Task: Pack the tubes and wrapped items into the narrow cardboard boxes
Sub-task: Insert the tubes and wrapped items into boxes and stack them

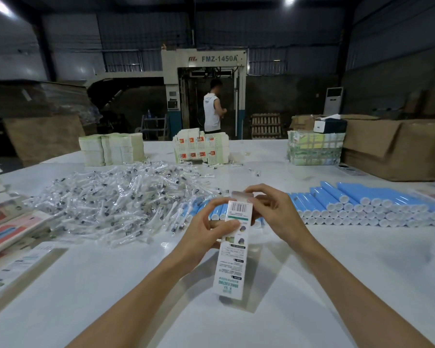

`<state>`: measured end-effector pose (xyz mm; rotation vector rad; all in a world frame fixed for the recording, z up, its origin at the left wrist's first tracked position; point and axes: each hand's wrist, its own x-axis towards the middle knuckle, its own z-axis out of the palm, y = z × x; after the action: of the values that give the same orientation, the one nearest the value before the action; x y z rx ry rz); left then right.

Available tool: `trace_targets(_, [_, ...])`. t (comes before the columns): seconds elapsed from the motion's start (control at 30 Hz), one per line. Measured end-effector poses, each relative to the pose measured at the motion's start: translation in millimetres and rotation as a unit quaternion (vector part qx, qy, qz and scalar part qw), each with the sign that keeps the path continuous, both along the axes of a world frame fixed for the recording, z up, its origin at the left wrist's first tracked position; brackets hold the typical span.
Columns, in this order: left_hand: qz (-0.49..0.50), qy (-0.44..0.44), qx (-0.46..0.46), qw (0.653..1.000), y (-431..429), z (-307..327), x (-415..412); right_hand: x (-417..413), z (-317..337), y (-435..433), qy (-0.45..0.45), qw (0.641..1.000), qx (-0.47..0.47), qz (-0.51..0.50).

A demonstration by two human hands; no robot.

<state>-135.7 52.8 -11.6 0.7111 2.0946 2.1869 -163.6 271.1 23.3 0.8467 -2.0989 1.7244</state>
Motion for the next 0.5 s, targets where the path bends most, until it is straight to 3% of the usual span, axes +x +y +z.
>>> trace_targets(0.1, [0.004,0.006,-0.011,1.0,-1.7,-1.4,0.3,0.9,-1.8,1.5,0.033,0.999,0.043,-0.002])
trace_targets(0.2, [0.01,0.003,-0.018,1.0,-2.9,-2.6,0.8,1.2,-2.7,2.7,0.002,0.998,0.067,0.01])
trace_targets(0.3, [0.032,0.005,-0.026,0.999,-2.0,0.4,1.0,4.1,1.7,-0.1,-0.067,0.997,-0.009,0.046])
trace_targets(0.5, [0.045,0.047,-0.013,0.998,6.7,4.4,7.9,4.6,3.6,-5.0,-0.16,0.979,-0.125,0.027])
